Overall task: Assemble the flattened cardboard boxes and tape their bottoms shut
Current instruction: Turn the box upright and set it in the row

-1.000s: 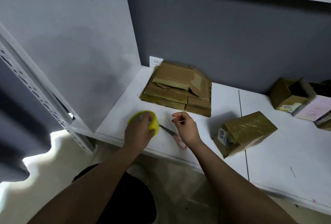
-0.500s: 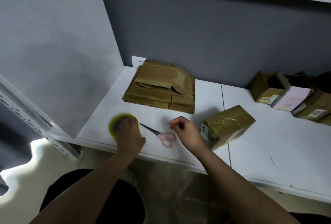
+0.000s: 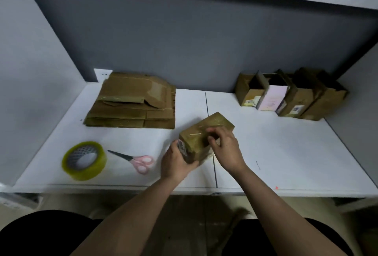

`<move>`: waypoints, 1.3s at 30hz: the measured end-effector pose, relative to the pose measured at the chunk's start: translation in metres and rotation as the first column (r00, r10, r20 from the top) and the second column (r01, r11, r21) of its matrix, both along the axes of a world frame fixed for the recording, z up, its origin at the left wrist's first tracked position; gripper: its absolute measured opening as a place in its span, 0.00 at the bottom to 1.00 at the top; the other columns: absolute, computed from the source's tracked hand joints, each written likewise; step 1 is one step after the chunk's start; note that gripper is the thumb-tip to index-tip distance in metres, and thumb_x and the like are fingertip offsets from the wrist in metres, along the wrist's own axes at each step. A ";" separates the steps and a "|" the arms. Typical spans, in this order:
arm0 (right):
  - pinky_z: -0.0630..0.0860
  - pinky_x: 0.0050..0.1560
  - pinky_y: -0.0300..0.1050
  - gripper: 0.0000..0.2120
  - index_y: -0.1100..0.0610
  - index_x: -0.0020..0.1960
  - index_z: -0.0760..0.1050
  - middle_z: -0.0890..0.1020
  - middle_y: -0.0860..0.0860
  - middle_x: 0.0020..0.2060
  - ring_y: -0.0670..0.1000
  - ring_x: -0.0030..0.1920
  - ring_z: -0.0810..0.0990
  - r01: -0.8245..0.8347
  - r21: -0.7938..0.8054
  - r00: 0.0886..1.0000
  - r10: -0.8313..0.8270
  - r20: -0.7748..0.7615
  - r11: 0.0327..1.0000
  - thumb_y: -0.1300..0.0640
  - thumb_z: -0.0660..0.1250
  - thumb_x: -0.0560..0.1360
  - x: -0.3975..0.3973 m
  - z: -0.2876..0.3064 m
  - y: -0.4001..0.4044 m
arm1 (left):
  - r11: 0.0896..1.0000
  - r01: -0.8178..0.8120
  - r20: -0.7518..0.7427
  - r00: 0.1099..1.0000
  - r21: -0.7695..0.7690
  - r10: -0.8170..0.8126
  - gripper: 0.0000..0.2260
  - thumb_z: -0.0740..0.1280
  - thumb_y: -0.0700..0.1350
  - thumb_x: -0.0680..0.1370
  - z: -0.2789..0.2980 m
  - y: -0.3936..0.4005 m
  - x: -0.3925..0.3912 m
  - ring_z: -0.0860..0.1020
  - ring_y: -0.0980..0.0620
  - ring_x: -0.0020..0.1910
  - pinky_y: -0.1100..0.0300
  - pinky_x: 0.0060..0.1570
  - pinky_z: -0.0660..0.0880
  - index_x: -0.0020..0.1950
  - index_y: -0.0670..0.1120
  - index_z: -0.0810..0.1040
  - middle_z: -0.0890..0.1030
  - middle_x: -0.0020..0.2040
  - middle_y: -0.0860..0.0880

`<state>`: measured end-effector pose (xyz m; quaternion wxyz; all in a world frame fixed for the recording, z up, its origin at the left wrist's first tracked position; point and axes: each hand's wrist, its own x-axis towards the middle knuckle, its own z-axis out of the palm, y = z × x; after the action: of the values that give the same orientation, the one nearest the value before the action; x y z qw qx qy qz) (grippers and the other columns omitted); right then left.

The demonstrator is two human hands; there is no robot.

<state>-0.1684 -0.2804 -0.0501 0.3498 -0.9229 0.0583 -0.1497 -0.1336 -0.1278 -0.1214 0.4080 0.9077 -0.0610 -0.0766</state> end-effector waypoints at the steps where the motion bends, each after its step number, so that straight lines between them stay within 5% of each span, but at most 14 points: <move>1: 0.74 0.57 0.49 0.10 0.55 0.57 0.79 0.79 0.49 0.54 0.50 0.54 0.76 -0.017 0.016 0.999 0.017 -0.031 1.000 0.60 0.65 0.77 -0.002 -0.001 -0.004 | 1.000 -0.003 0.031 1.000 -0.001 0.003 0.43 0.76 0.60 0.62 0.001 -0.002 0.001 0.74 0.45 0.62 0.54 0.55 0.76 0.69 0.48 0.61 0.74 0.65 0.47; 6: 0.67 0.54 0.28 0.10 0.53 0.59 0.77 0.75 0.47 0.57 0.45 0.57 0.74 0.001 0.170 1.000 0.002 -0.020 0.985 0.54 0.64 0.79 -0.010 0.004 -0.009 | 1.000 0.022 0.279 0.960 -0.009 -0.019 0.39 0.76 0.58 0.64 0.030 0.003 -0.001 0.73 0.48 0.60 0.59 0.52 0.73 0.69 0.47 0.63 0.71 0.63 0.48; 10: 0.67 0.56 0.26 0.16 0.51 0.64 0.74 0.76 0.46 0.60 0.43 0.62 0.73 0.004 0.561 0.997 0.040 -0.066 0.828 0.48 0.55 0.82 -0.018 0.028 0.005 | 0.989 0.068 0.540 0.832 0.132 -0.129 0.40 0.70 0.63 0.63 0.060 0.017 -0.010 0.71 0.49 0.58 0.55 0.54 0.74 0.70 0.49 0.64 0.69 0.60 0.47; 13: 0.69 0.60 0.30 0.20 0.49 0.69 0.71 0.77 0.43 0.62 0.39 0.62 0.74 -0.061 0.663 0.992 0.117 -0.040 0.746 0.46 0.50 0.82 -0.024 0.039 0.019 | 0.977 0.032 0.644 0.747 0.213 -0.165 0.39 0.64 0.66 0.63 0.077 0.027 -0.021 0.69 0.50 0.57 0.56 0.53 0.72 0.69 0.49 0.64 0.68 0.59 0.47; 21: 0.72 0.53 0.28 0.21 0.49 0.74 0.65 0.75 0.47 0.66 0.41 0.62 0.75 -0.103 0.658 0.987 0.156 -0.022 0.746 0.52 0.58 0.81 -0.040 0.036 0.050 | 0.978 0.015 0.698 0.698 0.209 -0.160 0.38 0.66 0.64 0.63 0.090 0.053 -0.042 0.70 0.51 0.54 0.57 0.49 0.74 0.69 0.48 0.65 0.66 0.56 0.48; 26: 0.76 0.52 0.33 0.32 0.45 0.74 0.61 0.76 0.45 0.63 0.42 0.59 0.78 -0.149 0.617 0.971 0.232 -0.057 0.773 0.54 0.70 0.75 -0.045 0.040 0.056 | 0.982 0.036 0.689 0.708 0.185 -0.156 0.39 0.70 0.61 0.63 0.091 0.063 -0.046 0.70 0.51 0.54 0.56 0.49 0.76 0.69 0.49 0.64 0.66 0.56 0.49; 30: 0.73 0.54 0.28 0.20 0.47 0.72 0.67 0.77 0.45 0.63 0.40 0.61 0.76 -0.073 0.714 0.985 0.164 -0.059 0.697 0.47 0.59 0.80 -0.042 0.051 0.060 | 0.973 0.047 0.703 0.684 0.225 -0.195 0.39 0.69 0.63 0.63 0.093 0.065 -0.048 0.70 0.52 0.55 0.59 0.51 0.73 0.70 0.48 0.64 0.67 0.57 0.48; 34: 0.72 0.49 0.24 0.20 0.50 0.73 0.67 0.75 0.47 0.65 0.43 0.62 0.75 -0.022 0.662 0.993 0.094 -0.073 0.749 0.48 0.55 0.82 -0.043 0.050 0.067 | 0.968 0.049 0.725 0.654 0.245 -0.217 0.39 0.70 0.63 0.63 0.095 0.069 -0.051 0.70 0.51 0.56 0.60 0.53 0.71 0.69 0.48 0.65 0.67 0.58 0.48; 39: 0.79 0.54 0.41 0.23 0.45 0.71 0.67 0.79 0.47 0.61 0.44 0.55 0.80 -0.016 0.652 0.988 0.110 -0.104 0.758 0.48 0.66 0.77 -0.045 0.050 0.072 | 0.974 0.020 0.743 0.643 0.226 -0.186 0.38 0.69 0.62 0.63 0.094 0.071 -0.058 0.71 0.50 0.56 0.58 0.54 0.71 0.69 0.47 0.65 0.67 0.58 0.47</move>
<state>-0.2133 -0.2084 -0.0002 0.6478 -0.7540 0.0991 -0.0451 -0.1916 -0.0563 -0.0276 0.2480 0.8867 -0.2701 0.2815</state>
